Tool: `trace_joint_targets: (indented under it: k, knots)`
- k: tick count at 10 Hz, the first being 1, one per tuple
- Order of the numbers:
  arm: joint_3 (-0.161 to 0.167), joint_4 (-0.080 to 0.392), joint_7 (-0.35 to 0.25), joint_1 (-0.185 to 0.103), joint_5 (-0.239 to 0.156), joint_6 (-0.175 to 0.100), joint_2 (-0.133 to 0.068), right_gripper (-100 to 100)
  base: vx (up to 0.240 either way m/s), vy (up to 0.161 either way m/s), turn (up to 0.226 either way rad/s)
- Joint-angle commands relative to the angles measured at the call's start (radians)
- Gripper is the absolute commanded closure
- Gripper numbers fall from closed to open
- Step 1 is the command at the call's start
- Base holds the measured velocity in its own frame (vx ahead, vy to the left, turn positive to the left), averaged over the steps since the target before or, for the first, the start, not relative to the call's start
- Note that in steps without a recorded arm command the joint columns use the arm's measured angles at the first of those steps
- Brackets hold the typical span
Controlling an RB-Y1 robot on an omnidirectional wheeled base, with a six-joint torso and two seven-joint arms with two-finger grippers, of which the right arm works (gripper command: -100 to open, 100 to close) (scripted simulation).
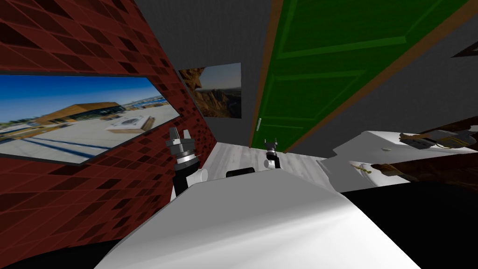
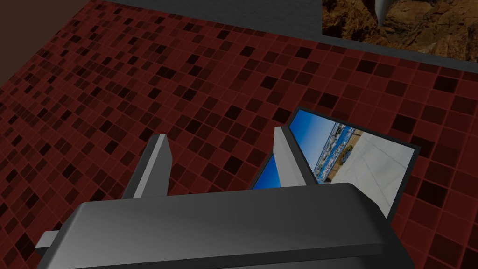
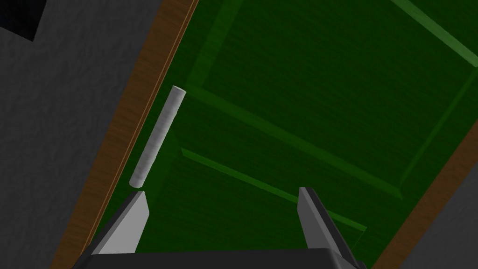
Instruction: Pull the door open
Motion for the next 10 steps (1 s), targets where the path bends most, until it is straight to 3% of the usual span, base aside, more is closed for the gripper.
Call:
trace_joint_targets:
  k: [1,10]
  knots:
    - [0.000,0.041,-0.035,-0.017,-0.014,-0.014,0.000,-100,0.092,-0.036,0.086]
    - [0.006,0.222,-0.220,-0.075,-0.094,-0.071,0.002,-100,0.098,-0.037,0.096]
